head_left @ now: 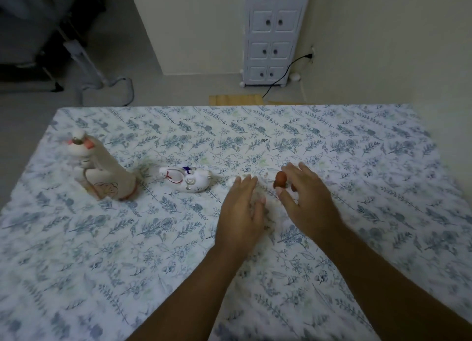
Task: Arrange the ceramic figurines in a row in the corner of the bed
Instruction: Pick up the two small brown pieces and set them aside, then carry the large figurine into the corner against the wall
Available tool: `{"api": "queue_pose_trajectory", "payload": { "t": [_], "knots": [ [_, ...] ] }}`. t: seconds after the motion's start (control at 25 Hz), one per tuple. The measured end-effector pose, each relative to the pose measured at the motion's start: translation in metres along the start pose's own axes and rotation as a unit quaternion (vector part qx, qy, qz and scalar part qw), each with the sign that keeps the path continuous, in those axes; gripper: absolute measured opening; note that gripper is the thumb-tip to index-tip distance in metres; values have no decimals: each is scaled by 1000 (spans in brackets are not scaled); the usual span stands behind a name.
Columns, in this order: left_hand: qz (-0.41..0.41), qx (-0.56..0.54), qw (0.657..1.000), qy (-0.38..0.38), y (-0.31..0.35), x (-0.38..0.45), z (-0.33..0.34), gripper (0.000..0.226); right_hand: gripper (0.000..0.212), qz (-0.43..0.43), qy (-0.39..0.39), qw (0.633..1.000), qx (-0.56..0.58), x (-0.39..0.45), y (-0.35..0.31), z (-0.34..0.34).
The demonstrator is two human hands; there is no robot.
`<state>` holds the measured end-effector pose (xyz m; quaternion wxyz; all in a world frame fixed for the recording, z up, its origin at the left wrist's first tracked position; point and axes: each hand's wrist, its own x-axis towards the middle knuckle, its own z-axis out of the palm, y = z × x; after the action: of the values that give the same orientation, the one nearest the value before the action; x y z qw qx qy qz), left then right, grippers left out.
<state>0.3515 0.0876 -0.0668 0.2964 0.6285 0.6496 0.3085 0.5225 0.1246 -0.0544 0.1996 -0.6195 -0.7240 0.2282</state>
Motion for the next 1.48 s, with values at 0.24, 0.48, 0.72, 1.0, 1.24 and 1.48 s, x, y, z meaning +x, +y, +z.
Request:
{"api": "queue_pose_trajectory", "payload": {
  "t": [0.24, 0.48, 0.72, 1.0, 1.24, 1.48],
  "knots": [
    [1, 95, 994, 47, -45, -32, -103, 61, 56, -83, -31, 995, -47, -11, -107, 48],
    [-76, 73, 987, 124, -113, -49, -204, 64, 60, -130, -68, 989, -31, -8, -214, 102],
    [-108, -5, 986, 126, -163, -18, -275, 73, 76, -82, -100, 991, 32, 34, -294, 143],
    [-72, -125, 989, 12, -192, 26, -301, 66, 74, 45, -141, 961, 235, 69, -313, 185],
    [-81, -173, 981, 42, -197, 8, -310, 58, 75, 70, -105, 938, 323, 55, -312, 186],
    [-55, -254, 962, 87, -142, -34, -307, 52, 69, 37, -70, 914, 397, 2, -311, 130]
  ]
}}
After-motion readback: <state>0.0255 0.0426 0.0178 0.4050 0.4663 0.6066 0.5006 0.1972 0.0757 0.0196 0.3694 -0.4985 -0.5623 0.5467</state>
